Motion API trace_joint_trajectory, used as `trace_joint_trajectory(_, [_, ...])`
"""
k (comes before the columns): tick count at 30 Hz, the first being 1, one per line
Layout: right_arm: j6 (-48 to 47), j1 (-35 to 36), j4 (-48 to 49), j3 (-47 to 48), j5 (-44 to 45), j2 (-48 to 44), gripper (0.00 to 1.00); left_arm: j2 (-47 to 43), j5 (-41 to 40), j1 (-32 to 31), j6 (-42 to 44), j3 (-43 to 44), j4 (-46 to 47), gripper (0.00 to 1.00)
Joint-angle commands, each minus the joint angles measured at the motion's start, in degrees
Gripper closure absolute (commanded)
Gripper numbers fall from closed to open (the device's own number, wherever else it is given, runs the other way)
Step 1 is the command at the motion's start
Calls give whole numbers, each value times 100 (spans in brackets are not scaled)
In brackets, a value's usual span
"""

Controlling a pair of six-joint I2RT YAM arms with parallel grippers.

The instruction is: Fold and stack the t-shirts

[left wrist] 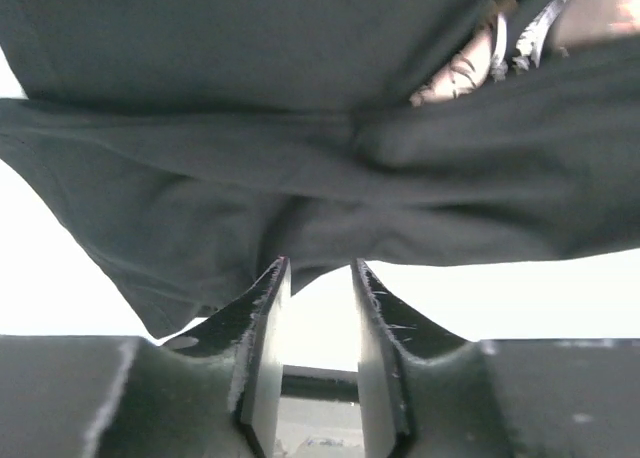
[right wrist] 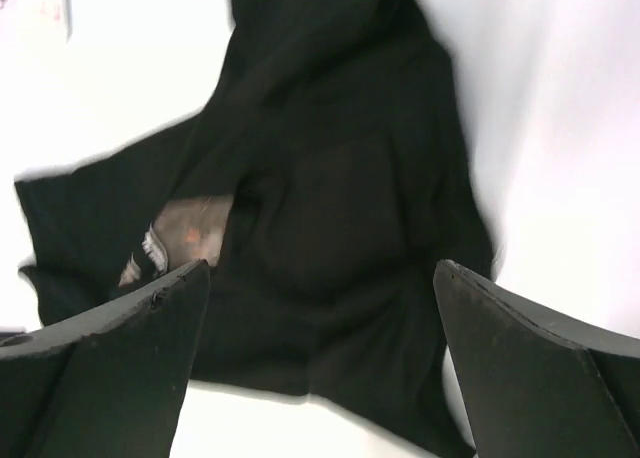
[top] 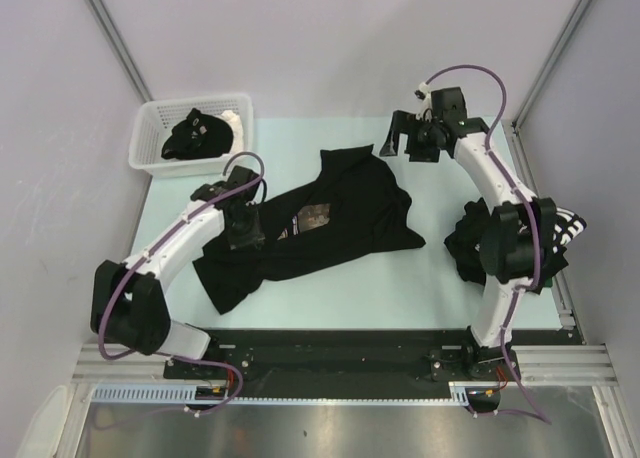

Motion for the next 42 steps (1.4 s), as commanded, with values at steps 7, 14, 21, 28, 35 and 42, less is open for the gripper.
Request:
trace_joint_trajectory(7, [41, 783, -678, -2144, 217, -1867, 66, -1188, 607, -122, 135, -545, 305, 75])
trace_joint_trajectory(14, [243, 1303, -925, -2646, 525, -1922, 100, -1655, 538, -131, 188, -879, 94, 80])
trace_joint_trajectory(21, [498, 1452, -583, -2638, 226, -1315, 100, -1901, 423, -131, 39, -1160, -56, 100])
trace_joint_trajectory(28, [499, 1435, -626, -2611, 33, -700, 100, -2078, 379, -140, -137, -1257, -231, 100])
trace_joint_trajectory(35, [314, 1338, -749, -2374, 190, -339, 100, -2174, 247, -140, -287, -1248, -425, 100])
trace_joint_trajectory(42, [59, 1276, -1179, -1979, 963, 65, 100, -2235, 142, -140, -304, -1248, -653, 100])
